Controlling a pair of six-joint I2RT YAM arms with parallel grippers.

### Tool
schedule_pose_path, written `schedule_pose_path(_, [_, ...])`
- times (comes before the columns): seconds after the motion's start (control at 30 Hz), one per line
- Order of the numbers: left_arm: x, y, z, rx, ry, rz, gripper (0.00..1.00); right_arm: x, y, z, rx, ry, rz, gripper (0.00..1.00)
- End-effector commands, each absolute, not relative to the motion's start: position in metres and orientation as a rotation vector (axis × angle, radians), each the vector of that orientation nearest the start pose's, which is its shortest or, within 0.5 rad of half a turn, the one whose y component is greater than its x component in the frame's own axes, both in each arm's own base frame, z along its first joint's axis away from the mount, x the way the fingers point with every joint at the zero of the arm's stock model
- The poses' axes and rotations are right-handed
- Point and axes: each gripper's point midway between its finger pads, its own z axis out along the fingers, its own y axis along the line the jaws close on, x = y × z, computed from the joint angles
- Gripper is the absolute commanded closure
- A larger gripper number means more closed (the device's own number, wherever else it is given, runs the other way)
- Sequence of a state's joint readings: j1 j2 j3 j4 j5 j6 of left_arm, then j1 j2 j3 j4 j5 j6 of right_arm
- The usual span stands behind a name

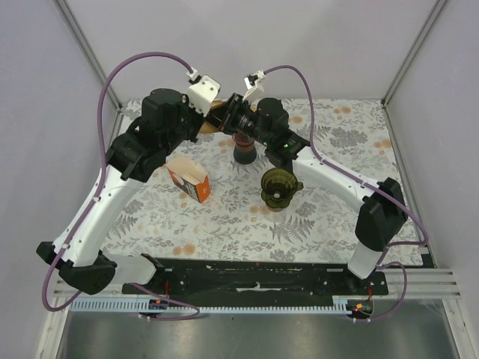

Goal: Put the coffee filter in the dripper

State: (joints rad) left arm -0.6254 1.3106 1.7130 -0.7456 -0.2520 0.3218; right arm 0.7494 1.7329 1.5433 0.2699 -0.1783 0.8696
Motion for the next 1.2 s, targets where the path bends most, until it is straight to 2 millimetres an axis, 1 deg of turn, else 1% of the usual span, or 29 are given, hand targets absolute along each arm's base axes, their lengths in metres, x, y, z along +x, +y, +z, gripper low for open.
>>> schedule_pose_path(0.0, [0.326, -0.175, 0.423, 0.664, 1.729, -0.029, 0.98, 0.374, 0.424, 0.401, 0.006, 1.603, 1.413, 0.90])
schedule_pose_path(0.03, [0.327, -0.173, 0.423, 0.657, 1.728, -0.005, 0.98, 0.374, 0.422, 0.401, 0.017, 1.606, 1.397, 0.93])
schedule_pose_path(0.1, [0.331, -0.156, 0.431, 0.611, 1.724, 0.091, 0.98, 0.378, 0.415, 0.394, 0.044, 1.624, 1.339, 0.99])
schedule_pose_path(0.23, [0.330, -0.134, 0.446, 0.561, 1.701, 0.206, 0.98, 0.384, 0.400, 0.387, 0.052, 1.634, 1.220, 1.00])
schedule_pose_path(0.3, [0.329, -0.130, 0.448, 0.557, 1.697, 0.232, 0.98, 0.385, 0.396, 0.387, 0.029, 1.641, 1.141, 1.00])
schedule_pose_path(0.4, [0.329, -0.129, 0.442, 0.567, 1.709, 0.247, 0.98, 0.390, 0.386, 0.389, 0.018, 1.618, 1.016, 1.00])
schedule_pose_path(0.5, [0.329, -0.132, 0.435, 0.585, 1.719, 0.248, 0.98, 0.392, 0.381, 0.393, -0.004, 1.608, 0.911, 1.00])
schedule_pose_path(0.53, [0.328, -0.133, 0.432, 0.589, 1.723, 0.239, 0.95, 0.390, 0.382, 0.395, -0.016, 1.602, 0.887, 1.00])
schedule_pose_path(0.57, [0.327, -0.135, 0.431, 0.595, 1.724, 0.226, 0.89, 0.390, 0.381, 0.397, -0.024, 1.595, 0.870, 1.00])
schedule_pose_path(0.6, [0.327, -0.138, 0.428, 0.602, 1.728, 0.206, 0.81, 0.387, 0.384, 0.400, -0.043, 1.586, 0.868, 1.00])
schedule_pose_path(0.67, [0.328, -0.145, 0.423, 0.616, 1.733, 0.173, 0.71, 0.380, 0.395, 0.404, -0.088, 1.576, 0.879, 1.00])
schedule_pose_path(0.73, [0.333, -0.149, 0.419, 0.622, 1.733, 0.177, 0.63, 0.371, 0.407, 0.410, -0.127, 1.574, 0.913, 1.00])
schedule_pose_path(0.83, [0.340, -0.150, 0.417, 0.614, 1.733, 0.200, 0.54, 0.358, 0.419, 0.415, -0.169, 1.571, 0.962, 1.00])
schedule_pose_path(0.93, [0.339, -0.154, 0.419, 0.613, 1.727, 0.169, 0.46, 0.354, 0.421, 0.416, -0.184, 1.569, 0.970, 1.00])
schedule_pose_path(1.0, [0.341, -0.153, 0.419, 0.609, 1.727, 0.179, 0.43, 0.351, 0.422, 0.418, -0.194, 1.564, 0.980, 1.00])
schedule_pose_path(1.07, [0.342, -0.151, 0.420, 0.596, 1.724, 0.195, 0.44, 0.351, 0.422, 0.418, -0.201, 1.564, 0.980, 1.00])
schedule_pose_path(1.1, [0.342, -0.149, 0.421, 0.591, 1.723, 0.202, 0.51, 0.350, 0.420, 0.419, -0.200, 1.562, 0.974, 1.00])
schedule_pose_path(1.13, [0.341, -0.146, 0.424, 0.576, 1.718, 0.214, 0.71, 0.353, 0.417, 0.416, -0.197, 1.569, 0.951, 1.00])
schedule_pose_path(1.17, [0.341, -0.142, 0.428, 0.559, 1.711, 0.229, 0.86, 0.356, 0.410, 0.412, -0.183, 1.580, 0.921, 1.00])
